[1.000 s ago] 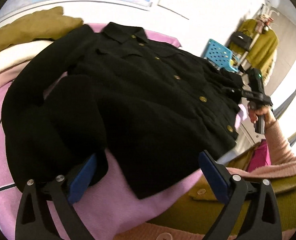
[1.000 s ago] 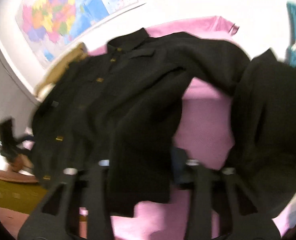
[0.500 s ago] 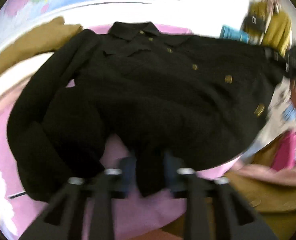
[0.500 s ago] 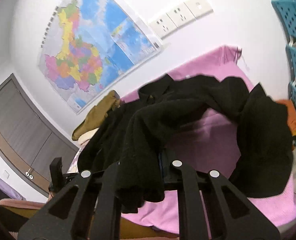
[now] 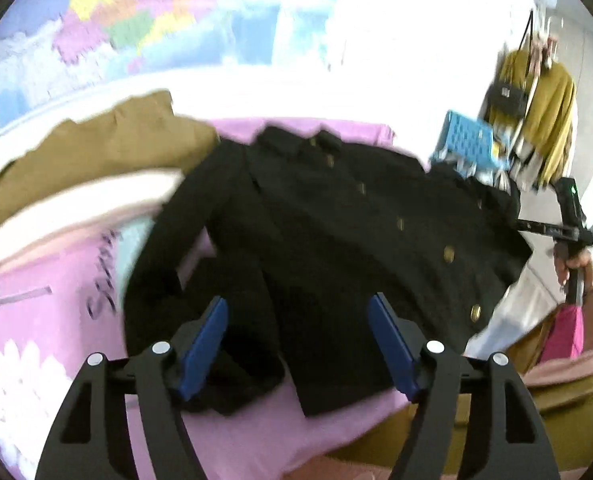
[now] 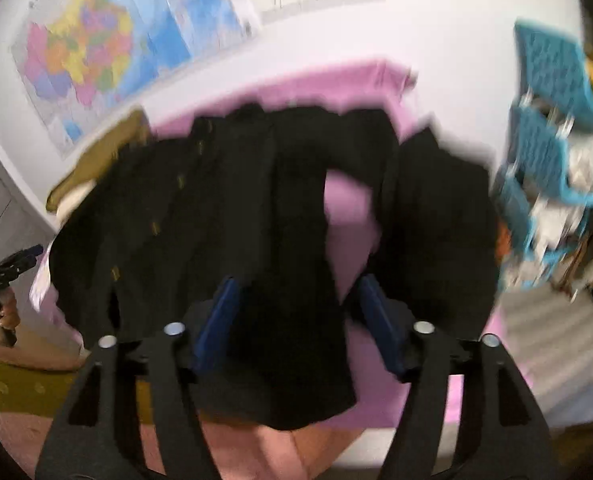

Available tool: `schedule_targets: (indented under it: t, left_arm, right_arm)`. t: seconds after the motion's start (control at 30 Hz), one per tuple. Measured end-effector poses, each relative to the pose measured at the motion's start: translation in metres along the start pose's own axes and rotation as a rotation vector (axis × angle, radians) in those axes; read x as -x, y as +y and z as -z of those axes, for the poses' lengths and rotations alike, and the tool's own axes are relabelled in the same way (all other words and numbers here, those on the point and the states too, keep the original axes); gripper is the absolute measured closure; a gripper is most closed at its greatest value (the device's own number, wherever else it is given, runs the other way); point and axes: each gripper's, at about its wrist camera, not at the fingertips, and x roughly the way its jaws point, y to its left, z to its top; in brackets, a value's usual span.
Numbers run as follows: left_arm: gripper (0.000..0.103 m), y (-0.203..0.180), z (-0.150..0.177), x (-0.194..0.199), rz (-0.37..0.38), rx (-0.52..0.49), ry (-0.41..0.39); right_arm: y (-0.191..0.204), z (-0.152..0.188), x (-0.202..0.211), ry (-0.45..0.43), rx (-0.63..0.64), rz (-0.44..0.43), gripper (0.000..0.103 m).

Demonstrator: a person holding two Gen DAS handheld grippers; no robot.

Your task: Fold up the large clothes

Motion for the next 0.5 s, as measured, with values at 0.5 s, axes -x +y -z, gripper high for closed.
schedule_targets:
  t: [0.5]
  left_arm:
    - [0.037, 0.003, -0.117, -0.162, -0.126, -0.047, 0.148]
  right_arm:
    - [0.086, -0.141, -0.182, 0.115, 0.218, -0.024, 0.038]
